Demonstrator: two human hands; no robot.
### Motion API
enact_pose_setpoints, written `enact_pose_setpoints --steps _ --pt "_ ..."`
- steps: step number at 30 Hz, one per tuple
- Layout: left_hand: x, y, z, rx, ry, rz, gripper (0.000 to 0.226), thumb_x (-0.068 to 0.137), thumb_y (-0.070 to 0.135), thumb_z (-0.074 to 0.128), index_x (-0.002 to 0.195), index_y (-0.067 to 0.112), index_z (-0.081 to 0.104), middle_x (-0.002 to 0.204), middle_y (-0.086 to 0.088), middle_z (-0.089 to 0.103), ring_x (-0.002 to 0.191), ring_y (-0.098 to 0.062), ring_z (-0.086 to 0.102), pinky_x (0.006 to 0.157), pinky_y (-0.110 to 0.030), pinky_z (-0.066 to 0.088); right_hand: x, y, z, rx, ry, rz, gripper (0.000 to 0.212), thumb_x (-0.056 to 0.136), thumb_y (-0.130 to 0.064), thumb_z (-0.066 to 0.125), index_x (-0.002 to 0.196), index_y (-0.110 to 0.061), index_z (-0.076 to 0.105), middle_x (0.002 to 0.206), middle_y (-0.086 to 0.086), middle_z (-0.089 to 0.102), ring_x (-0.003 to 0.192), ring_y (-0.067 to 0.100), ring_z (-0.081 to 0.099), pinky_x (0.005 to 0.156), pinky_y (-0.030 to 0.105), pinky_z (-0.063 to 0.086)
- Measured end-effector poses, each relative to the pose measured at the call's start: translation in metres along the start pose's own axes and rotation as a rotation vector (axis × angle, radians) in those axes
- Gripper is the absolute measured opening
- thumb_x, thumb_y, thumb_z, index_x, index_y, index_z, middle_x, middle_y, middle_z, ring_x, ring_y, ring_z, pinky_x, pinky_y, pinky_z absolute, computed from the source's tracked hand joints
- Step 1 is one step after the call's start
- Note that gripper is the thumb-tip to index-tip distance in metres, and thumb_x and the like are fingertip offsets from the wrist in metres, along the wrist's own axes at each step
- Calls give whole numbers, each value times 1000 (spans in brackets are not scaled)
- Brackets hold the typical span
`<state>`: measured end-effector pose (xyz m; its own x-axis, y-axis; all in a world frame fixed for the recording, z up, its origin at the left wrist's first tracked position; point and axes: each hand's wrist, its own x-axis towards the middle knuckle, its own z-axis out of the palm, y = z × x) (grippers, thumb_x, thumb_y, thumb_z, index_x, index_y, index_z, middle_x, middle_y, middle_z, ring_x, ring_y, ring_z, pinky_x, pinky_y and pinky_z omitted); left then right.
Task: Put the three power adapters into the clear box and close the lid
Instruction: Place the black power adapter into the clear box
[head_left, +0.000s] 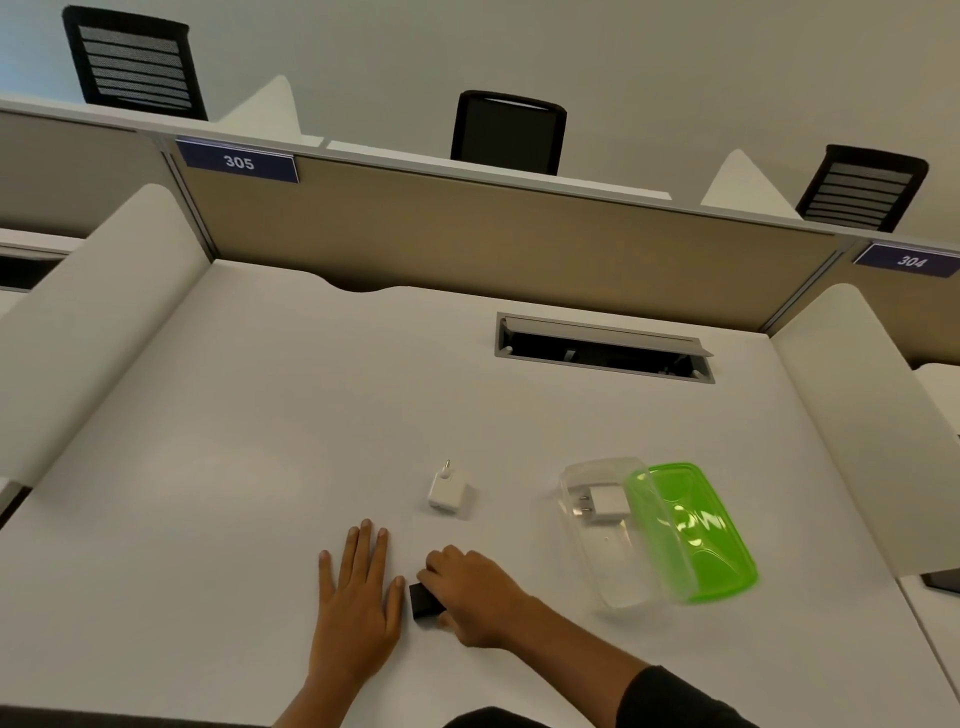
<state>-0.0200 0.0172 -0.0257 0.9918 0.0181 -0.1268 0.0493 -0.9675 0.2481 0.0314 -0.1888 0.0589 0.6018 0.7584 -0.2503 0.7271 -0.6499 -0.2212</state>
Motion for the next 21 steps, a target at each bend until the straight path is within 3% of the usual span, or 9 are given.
enact_pose_setpoints --steps 7,11,15,21 --pt "1 -1 2 7 -2 -3 75 106 52 31 170 21 10 181 -3 0 167 -22 -1 133 -60 4 -4 2 -10 38 93 29 42 81 -16 80 115 -12 57 111 9 58 93 26 56 73 36 49" --pt "0 -2 1 2 9 1 74 106 51 30 170 20 10 181 -3 0 167 -20 -1 134 -58 4 -15 20 -36 94 206 99 35 89 -30 71 117 -15 57 115 5 58 102 26 56 76 41 55" --pt "1 -1 1 -14 13 4 74 105 50 29 170 20 9 181 -3 2 167 -20 1 133 -60 8 -36 46 -65 166 357 222 37 88 -40 64 119 -19 57 113 0 58 101 20 55 72 36 54" --pt "1 -3 3 -35 19 5 74 105 53 18 171 21 6 181 -2 -1 167 -19 0 134 -59 6 -80 84 -75 226 577 453 40 84 -42 69 119 -24 61 109 -8 58 104 15 57 66 33 56"
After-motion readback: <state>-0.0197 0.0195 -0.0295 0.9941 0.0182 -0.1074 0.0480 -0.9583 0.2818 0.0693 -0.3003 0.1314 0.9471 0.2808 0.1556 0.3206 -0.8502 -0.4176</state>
